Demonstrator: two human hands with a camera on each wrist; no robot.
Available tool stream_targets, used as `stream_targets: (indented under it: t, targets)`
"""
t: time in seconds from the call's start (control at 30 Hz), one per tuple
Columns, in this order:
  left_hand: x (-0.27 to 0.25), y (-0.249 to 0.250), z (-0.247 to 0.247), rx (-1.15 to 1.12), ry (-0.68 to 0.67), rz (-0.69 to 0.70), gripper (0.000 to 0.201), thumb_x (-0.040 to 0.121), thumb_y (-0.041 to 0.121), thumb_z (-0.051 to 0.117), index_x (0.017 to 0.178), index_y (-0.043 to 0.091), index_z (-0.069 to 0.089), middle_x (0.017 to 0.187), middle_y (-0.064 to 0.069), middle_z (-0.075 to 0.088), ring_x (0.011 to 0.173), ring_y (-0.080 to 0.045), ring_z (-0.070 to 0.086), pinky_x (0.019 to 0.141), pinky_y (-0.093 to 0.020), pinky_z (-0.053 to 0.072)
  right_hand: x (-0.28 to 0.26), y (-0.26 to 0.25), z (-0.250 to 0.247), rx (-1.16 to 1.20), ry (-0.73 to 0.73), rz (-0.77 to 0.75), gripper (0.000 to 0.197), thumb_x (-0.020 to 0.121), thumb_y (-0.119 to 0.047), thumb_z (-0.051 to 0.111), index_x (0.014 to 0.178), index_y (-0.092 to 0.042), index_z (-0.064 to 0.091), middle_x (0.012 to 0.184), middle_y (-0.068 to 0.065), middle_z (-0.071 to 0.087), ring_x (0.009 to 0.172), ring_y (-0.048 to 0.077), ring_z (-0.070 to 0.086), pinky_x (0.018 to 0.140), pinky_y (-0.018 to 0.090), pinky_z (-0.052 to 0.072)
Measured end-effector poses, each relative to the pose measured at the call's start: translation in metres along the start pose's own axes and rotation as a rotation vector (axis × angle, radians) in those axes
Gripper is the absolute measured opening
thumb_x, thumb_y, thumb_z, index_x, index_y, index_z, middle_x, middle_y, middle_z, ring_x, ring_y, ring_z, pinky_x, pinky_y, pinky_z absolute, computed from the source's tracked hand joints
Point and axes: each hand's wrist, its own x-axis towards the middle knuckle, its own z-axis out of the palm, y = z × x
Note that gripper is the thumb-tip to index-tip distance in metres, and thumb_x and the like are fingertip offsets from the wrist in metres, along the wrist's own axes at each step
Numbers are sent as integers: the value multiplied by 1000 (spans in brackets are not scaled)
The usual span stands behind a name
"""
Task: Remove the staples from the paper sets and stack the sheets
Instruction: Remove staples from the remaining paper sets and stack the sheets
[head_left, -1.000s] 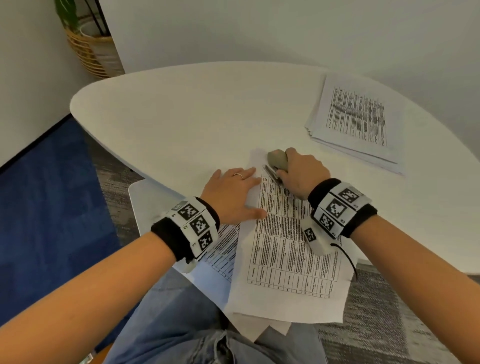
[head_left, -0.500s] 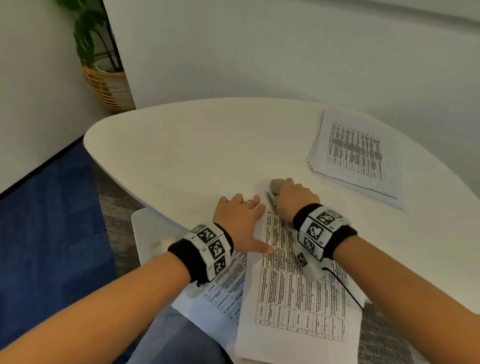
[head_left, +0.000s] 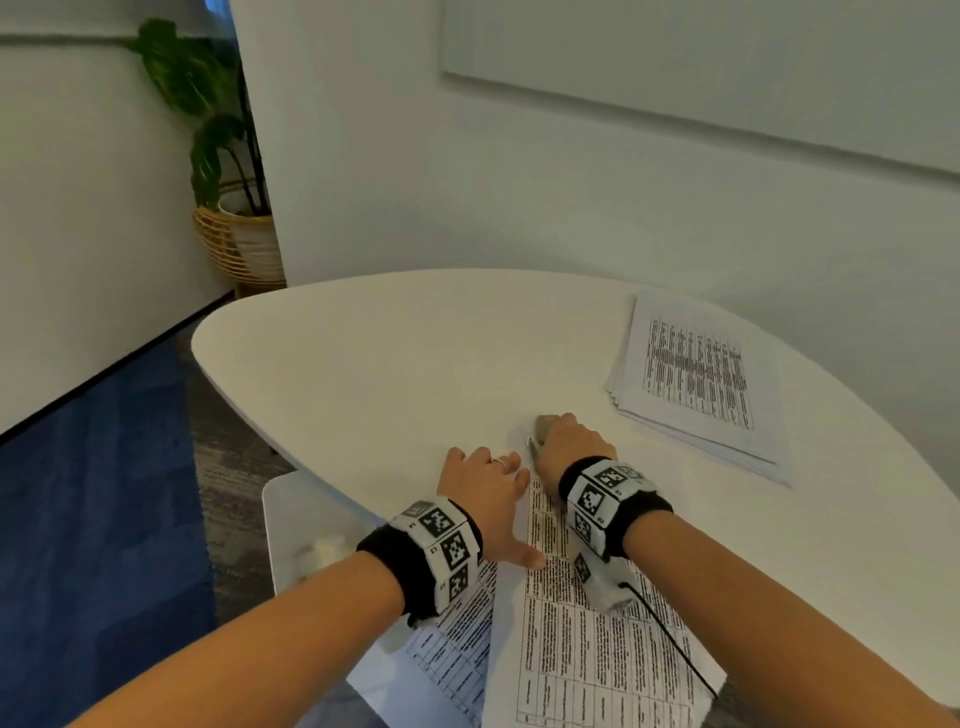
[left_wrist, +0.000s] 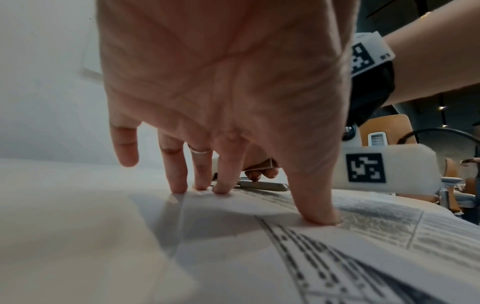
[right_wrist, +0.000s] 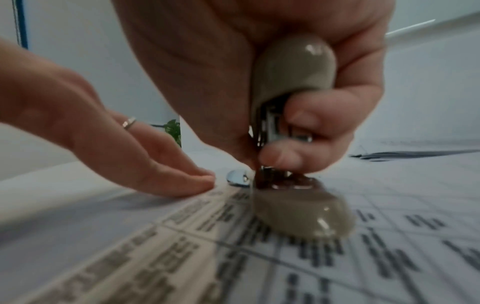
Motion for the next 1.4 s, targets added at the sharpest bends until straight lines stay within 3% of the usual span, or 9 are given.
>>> stream_targets:
  t: [0.17,0.37,0.53,0.73,0.93,1.07,1.13,1.27,1.4]
  targets:
    - [0,0,1,-4,-16,-13,106,70,84,45,152,23,16,160,-1,11,142,-27,18,115,-55,4,15,6,1,-153,30,-61,27,98,-23,33,123,-14,37,112,9,60,99,29,60,71,34,38]
    - [2,0,1,7,-9,-13,106,69,84,47,151,23,18,159,-2,13,142,-29,20,114,-59,1,24,-3,6,40,50,35,24,97,-22,37,117,-10,44,113,10,63,103,28,60,79,34,42]
    - [3,-2,-1,-11,-10,-10,108,68,84,48,151,22,19,159,-2,16,141,-29,21,113,-60,0,38,-4,1,37,28,19,31,97,-30,40,119,-9,41,112,11,62,101,29,60,72,33,40]
    - [4,-6,-1,-33,-17,10,107,68,85,47,150,22,20,159,-2,15,141,-29,21,113,-61,0,37,16,-2,124,47,-24,32,96,-38,42,115,-13,38,100,9,63,84,27,61,75,39,52]
    - [17,-19,-15,-46,-109,-37,107,69,85,44,152,23,16,160,-1,11,142,-30,16,113,-61,-1,12,42,-6,105,88,-137,32,96,-36,45,118,-15,37,100,5,61,76,21,51,65,31,40]
    - [23,-24,-32,-241,-11,-90,95,72,77,55,143,16,36,147,-4,39,134,-27,34,114,-48,19,1,55,-6,172,99,-164,30,95,-34,49,118,-17,40,102,3,60,76,19,49,65,29,38]
    - [27,-22,-37,-543,58,-117,85,78,61,64,143,14,34,141,-4,46,128,-24,44,106,-36,34,-2,59,-6,229,102,-200,32,94,-32,52,119,-17,41,106,4,61,81,20,54,68,31,44]
    - [38,-13,-38,-866,81,-189,86,70,45,80,136,8,41,124,-5,58,109,-19,58,94,-30,46,-9,59,-12,321,97,-301,37,91,-24,58,122,-14,42,111,9,60,93,25,58,77,35,48]
    - [47,-12,-30,-1005,123,-206,33,63,29,84,84,11,66,86,-3,70,86,-20,67,77,-31,55,-16,56,-15,316,75,-396,41,87,-14,61,125,-11,43,113,11,60,96,24,57,73,24,38]
